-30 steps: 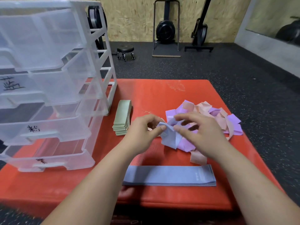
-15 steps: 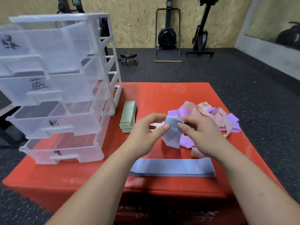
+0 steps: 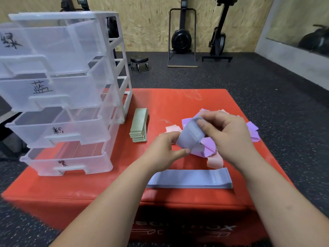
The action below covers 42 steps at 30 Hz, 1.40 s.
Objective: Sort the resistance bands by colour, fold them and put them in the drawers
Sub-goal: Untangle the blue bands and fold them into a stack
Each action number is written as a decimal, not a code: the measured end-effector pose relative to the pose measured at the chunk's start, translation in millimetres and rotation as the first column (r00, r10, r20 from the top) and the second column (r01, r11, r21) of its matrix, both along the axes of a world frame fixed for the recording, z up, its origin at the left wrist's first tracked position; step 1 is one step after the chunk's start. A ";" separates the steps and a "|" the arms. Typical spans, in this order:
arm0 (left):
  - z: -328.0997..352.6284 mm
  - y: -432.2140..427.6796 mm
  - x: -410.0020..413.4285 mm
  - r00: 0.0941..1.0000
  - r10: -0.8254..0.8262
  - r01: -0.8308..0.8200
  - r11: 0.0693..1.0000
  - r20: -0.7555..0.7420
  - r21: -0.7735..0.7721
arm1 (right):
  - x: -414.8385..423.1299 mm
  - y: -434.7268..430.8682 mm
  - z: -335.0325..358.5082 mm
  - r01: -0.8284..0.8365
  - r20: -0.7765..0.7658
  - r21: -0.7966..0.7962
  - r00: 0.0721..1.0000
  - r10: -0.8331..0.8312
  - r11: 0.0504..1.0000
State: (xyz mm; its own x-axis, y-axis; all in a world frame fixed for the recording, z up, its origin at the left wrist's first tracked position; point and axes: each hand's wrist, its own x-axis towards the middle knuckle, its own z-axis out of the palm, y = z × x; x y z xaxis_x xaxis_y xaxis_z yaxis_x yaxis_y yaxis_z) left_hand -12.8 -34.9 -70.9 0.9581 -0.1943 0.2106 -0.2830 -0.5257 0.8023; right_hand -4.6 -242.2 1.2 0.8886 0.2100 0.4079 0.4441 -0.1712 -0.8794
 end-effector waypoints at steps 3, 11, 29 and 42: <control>-3.8 7.0 5.1 0.998 0.041 -0.036 0.993 -0.043 0.113 | 3.9 -13.1 4.8 0.087 -0.012 0.168 0.996 -0.086 0.982; -11.1 33.1 13.3 0.991 0.086 -0.072 0.989 -0.106 0.128 | 31.4 -59.2 -25.6 0.365 -0.180 0.166 0.925 -0.335 0.916; -14.9 77.1 5.8 0.929 0.296 -0.256 0.948 -0.222 0.190 | 46.3 -84.9 -60.9 0.355 -0.444 0.028 0.842 -0.307 0.934; -2.6 85.3 -17.5 0.905 0.404 -0.417 0.905 -0.134 -0.087 | 25.5 -91.2 -65.9 0.284 -0.417 -0.133 0.853 -0.314 0.949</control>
